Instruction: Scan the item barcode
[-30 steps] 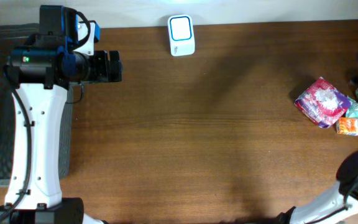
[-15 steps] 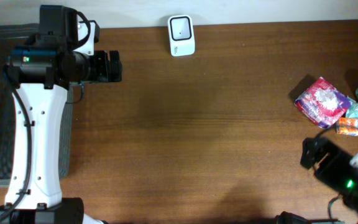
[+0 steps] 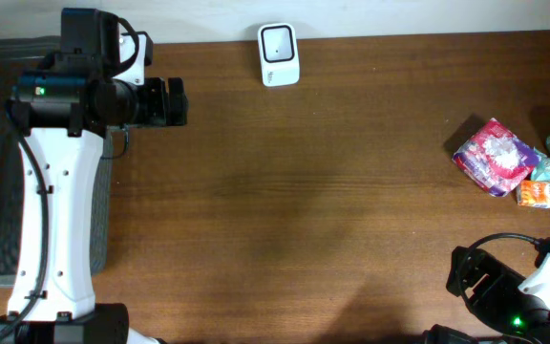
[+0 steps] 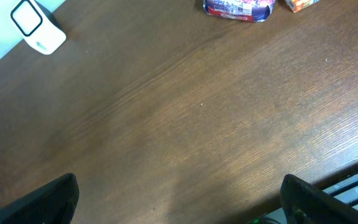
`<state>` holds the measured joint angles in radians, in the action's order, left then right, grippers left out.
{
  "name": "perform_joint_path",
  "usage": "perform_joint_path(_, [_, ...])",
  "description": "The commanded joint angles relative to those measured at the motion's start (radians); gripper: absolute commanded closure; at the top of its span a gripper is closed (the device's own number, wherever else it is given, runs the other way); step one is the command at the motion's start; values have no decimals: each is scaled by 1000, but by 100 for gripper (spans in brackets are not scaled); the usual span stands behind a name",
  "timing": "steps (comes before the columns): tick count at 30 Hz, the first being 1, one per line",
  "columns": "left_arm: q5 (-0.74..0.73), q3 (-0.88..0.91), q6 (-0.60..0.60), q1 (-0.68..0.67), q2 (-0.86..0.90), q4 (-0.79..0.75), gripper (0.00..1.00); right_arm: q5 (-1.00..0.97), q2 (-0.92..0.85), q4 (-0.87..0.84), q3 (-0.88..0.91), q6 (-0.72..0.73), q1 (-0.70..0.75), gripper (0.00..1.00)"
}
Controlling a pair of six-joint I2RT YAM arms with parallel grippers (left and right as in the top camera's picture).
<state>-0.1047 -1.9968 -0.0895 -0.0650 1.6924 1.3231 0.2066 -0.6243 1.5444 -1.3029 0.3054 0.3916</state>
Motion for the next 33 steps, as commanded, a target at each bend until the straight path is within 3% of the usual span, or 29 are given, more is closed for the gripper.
perform_joint_path(1, [-10,-1,9,5,-16,-2,1,-16,13,-8,34,-21,-9,1])
perform_joint_path(4, [-10,-1,9,5,-16,-2,1,-15,50,-126,126,-44,-84,1])
perform_joint_path(10, [-10,-1,9,5,-16,-1,1,-8,280,-541,418,-127,-269,1])
perform_joint_path(19, [-10,-1,9,5,-16,-1,1,-9,536,-1126,938,-169,-320,1])
perform_joint_path(27, [-10,-1,9,5,-16,-1,1,-114,621,-1215,1055,-179,-359,1])
perform_joint_path(33, [-10,-1,9,5,-16,-2,1,-114,621,-1412,1182,-198,-380,1])
